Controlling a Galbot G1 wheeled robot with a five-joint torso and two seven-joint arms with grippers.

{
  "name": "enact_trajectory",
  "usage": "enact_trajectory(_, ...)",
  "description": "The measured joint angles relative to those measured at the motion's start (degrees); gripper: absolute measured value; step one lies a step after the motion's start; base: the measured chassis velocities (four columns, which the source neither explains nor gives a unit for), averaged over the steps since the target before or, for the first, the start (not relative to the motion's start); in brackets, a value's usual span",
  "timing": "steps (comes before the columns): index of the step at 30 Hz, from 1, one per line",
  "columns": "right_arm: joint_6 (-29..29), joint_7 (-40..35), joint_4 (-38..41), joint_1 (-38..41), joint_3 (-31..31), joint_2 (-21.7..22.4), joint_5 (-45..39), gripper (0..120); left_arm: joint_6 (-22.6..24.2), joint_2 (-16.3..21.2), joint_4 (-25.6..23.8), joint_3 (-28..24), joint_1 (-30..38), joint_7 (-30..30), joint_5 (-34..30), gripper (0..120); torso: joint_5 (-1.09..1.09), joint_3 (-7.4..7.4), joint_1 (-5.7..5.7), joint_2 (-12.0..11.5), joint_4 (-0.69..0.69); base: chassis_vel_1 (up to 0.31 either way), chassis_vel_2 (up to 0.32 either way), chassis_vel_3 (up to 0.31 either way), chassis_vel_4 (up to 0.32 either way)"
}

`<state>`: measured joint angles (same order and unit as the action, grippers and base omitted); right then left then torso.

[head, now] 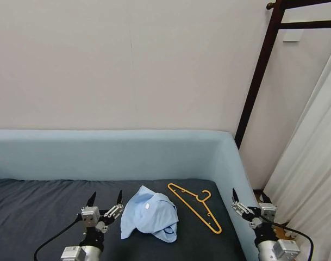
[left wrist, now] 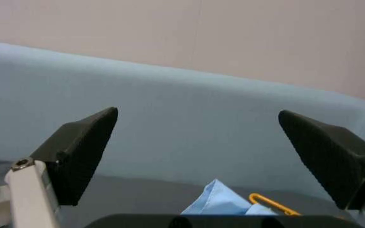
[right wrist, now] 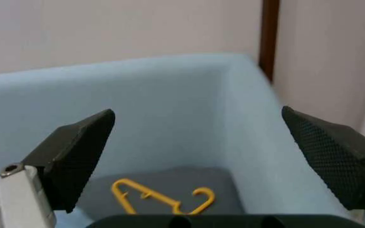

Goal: Pick up the clothes from the sofa and hang them on the clothes hanger.

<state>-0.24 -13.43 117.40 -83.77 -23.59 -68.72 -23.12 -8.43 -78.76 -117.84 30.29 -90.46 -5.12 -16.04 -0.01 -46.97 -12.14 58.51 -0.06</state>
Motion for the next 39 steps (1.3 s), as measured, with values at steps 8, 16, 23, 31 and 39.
enact_trajectory(8, -3.7, 0.6, -3.9, 3.9, 5.3, 1.4, -10.1, 100, -3.8, -1.0, 4.8, 2.9, -1.1, 2.5, 1.6, 100, -0.01, 0.00, 0.00, 0.0, -0.01, 0.000, 0.000, 0.000, 0.000)
enact_trajectory(16, -6.9, 1.1, -11.1, 12.1, 12.8, 1.7, -17.9, 100, -6.5, -0.8, 8.1, 6.8, -2.5, 3.8, 2.8, 100, -0.01, 0.00, 0.00, 0.0, 0.01, 0.000, 0.000, 0.000, 0.000)
enact_trajectory(23, -10.4, 3.9, -21.0, 20.3, 18.7, -1.0, -27.4, 100, -7.0, -1.4, 6.7, 10.1, -3.9, 4.0, 3.0, 100, 0.00, 0.00, 0.00, 0.0, 0.00, 0.000, 0.000, 0.000, 0.000)
enact_trajectory(31, -15.2, 3.2, -31.2, 24.7, 20.8, -6.6, -28.7, 100, -9.9, -3.9, 7.3, 11.6, -4.7, 4.2, 4.9, 100, -0.01, 0.00, 0.00, 0.0, 0.00, 0.000, 0.000, 0.000, 0.000)
enact_trajectory(39, -20.5, 2.6, -36.0, 25.7, 19.4, -9.6, -32.8, 100, -11.4, -4.8, 7.4, 12.4, -4.3, 4.3, 7.4, 100, -0.01, 0.00, 0.00, 0.0, -0.01, 0.000, 0.000, 0.000, 0.000)
